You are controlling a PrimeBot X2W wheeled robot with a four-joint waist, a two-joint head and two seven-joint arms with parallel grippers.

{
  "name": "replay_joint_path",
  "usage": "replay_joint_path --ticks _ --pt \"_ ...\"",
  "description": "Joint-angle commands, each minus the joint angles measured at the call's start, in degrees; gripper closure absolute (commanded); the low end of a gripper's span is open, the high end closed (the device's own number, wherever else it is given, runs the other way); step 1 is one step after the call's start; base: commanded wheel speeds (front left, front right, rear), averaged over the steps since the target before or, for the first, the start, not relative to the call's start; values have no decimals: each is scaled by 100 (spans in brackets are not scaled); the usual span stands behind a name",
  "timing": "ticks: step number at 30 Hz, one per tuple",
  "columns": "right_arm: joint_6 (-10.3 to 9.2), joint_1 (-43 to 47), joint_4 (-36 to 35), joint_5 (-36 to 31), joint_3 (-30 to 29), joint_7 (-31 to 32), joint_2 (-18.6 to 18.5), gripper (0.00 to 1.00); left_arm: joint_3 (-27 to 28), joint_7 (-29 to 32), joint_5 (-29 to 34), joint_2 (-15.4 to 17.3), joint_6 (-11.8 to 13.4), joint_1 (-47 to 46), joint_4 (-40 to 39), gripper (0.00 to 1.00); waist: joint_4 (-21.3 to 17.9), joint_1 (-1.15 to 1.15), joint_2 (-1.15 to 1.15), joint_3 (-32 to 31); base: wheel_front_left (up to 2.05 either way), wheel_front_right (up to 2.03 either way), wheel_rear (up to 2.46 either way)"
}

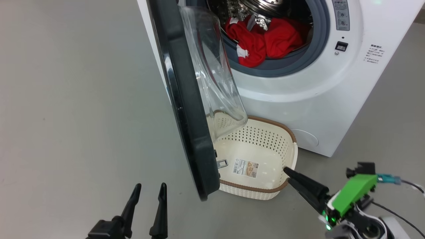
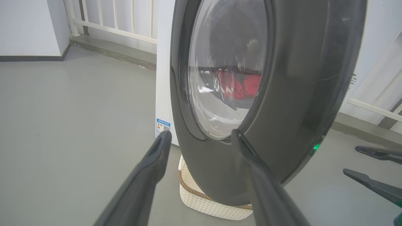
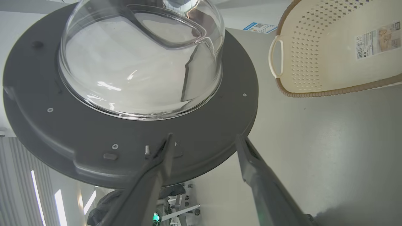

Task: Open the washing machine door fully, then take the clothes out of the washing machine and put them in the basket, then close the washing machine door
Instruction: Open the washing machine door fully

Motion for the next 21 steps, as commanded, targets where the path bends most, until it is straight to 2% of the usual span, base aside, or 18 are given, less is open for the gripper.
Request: replay_joint_path --ticks 1,5,12,21 --pt "3 64 -156 -190 82 -160 -83 0 207 -70 71 41 -20 -80 -104 0 -20 0 0 -20 0 0 0" --pt "3 239 -112 -492 158 -510 -181 0 244 -70 76 41 -30 -57 -99 0 -49 0 0 -48 0 0 0" --pt "3 429 162 -1183 470 -1643 -342 0 304 -70 88 41 -52 -1 -81 0 -98 0 0 -119 0 0 0" --pt "3 380 62 -2309 1641 -3557 -913 0 348 -70 106 41 -96 65 -42 0 -149 0 0 -205 0 0 0"
